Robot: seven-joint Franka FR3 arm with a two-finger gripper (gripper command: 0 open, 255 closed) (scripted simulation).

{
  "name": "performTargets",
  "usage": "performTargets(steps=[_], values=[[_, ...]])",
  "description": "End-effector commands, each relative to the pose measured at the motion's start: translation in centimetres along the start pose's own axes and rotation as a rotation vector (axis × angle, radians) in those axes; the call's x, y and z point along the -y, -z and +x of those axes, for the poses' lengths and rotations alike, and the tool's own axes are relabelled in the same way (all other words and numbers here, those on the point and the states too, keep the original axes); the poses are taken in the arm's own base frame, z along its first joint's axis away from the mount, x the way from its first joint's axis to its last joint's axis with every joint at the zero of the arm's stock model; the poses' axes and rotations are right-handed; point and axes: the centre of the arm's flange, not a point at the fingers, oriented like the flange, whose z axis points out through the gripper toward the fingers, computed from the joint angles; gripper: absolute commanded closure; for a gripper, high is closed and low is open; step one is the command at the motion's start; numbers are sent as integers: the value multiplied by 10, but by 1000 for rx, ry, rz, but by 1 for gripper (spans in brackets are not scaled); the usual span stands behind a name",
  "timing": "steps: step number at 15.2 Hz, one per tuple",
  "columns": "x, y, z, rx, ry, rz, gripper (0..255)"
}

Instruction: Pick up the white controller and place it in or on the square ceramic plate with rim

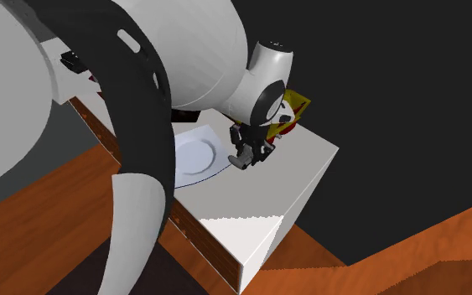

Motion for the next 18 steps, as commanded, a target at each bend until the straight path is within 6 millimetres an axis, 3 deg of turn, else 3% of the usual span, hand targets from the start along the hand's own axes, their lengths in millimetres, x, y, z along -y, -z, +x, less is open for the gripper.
performTargets(steps=[1,17,18], values=[[0,9,-1,0,0,0,255],[5,88,-12,0,0,0,255],[16,87,-18,0,0,0,255]])
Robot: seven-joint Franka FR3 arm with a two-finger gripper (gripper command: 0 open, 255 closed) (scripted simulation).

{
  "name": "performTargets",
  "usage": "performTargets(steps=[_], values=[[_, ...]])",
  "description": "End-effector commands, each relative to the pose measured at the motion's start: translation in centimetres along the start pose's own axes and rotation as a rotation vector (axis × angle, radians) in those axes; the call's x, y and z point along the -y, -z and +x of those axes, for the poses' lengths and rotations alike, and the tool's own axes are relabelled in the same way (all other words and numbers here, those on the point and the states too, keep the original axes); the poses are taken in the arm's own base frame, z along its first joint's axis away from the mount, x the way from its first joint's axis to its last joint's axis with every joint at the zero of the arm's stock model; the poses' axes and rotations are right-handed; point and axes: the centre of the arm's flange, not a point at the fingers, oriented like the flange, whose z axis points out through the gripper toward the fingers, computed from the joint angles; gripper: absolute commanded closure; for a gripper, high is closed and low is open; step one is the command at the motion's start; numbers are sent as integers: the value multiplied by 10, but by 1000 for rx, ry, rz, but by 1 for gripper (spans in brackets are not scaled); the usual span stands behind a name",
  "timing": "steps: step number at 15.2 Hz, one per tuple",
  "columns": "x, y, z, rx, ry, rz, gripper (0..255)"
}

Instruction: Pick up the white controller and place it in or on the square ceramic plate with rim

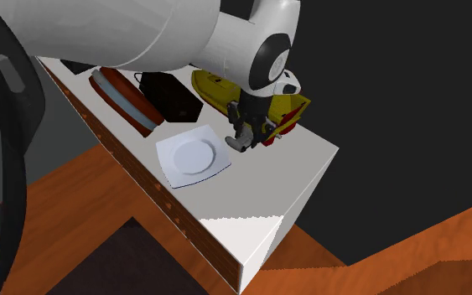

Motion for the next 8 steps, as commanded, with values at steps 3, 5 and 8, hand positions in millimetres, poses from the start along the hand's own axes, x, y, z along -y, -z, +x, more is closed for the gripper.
performTargets(steps=[3,5,8], values=[[41,-1,-23,0,0,0,255],[64,-2,-35,0,0,0,255],[99,-5,-54,0,0,0,255]])
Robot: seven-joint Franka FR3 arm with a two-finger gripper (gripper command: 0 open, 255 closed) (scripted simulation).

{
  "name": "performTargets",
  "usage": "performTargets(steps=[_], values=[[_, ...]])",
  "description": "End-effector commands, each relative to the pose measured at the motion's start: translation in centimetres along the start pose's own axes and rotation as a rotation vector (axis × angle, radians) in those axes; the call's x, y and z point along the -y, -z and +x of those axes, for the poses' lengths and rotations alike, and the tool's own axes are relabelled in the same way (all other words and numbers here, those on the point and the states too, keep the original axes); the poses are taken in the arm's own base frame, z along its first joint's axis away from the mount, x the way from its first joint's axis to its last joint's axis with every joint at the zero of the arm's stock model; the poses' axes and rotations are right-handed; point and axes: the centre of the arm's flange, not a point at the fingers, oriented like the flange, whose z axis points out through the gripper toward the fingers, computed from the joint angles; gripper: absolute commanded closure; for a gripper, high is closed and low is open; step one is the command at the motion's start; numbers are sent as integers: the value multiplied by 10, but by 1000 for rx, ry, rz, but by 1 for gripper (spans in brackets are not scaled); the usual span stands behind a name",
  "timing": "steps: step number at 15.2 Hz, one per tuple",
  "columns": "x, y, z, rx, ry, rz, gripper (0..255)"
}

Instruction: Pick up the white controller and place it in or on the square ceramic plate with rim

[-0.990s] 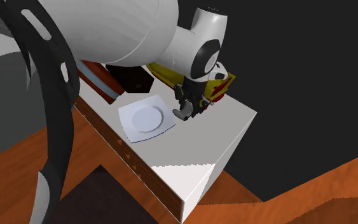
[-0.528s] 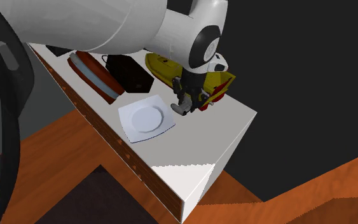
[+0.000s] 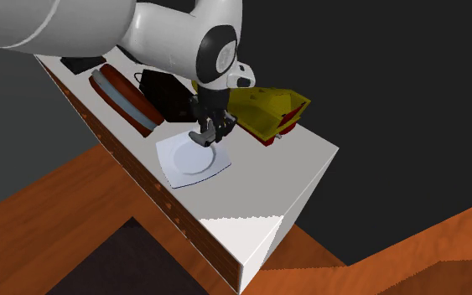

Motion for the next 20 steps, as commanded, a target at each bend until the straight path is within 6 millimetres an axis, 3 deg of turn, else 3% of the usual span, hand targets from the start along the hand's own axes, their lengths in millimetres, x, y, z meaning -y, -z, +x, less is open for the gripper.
performTargets(steps=[1,3,17,20], values=[[23,-2,-14,0,-1,0,255],[46,-4,-27,0,-1,0,255],[42,-80,-16,0,-1,0,255],[42,-80,-16,0,-1,0,255]])
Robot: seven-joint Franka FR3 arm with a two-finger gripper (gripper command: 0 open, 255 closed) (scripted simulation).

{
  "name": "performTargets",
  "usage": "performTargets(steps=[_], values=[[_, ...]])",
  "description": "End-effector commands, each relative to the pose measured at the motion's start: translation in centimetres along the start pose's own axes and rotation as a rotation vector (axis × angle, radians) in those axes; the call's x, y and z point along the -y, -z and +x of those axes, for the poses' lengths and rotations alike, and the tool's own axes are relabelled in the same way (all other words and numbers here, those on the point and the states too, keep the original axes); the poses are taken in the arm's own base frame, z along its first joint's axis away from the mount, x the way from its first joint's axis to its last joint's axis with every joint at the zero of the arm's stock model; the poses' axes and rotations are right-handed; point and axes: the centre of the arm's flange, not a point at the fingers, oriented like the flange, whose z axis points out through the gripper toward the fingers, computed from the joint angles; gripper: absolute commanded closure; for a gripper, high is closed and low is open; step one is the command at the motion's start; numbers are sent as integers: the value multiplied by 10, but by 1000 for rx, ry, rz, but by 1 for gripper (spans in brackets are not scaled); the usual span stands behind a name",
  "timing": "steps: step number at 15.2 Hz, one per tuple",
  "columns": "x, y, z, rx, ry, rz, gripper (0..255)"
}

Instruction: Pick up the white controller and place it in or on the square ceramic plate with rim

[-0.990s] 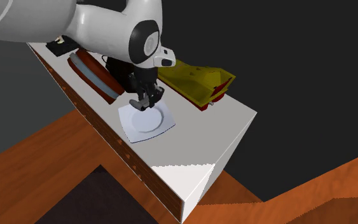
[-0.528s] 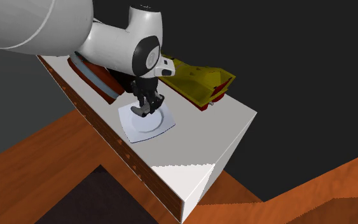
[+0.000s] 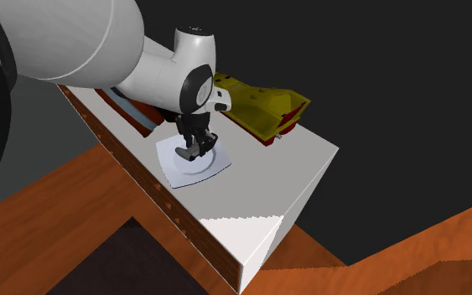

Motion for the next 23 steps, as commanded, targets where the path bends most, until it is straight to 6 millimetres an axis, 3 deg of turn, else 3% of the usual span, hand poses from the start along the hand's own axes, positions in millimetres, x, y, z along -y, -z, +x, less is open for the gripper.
performTargets(steps=[1,5,6,11,15,23], values=[[0,-1,0,0,0,0,255],[0,-1,0,0,0,0,255],[0,-1,0,0,0,0,0],[0,-1,0,0,0,0,0],[0,49,0,0,0,0,0],[0,49,0,0,0,0,0]])
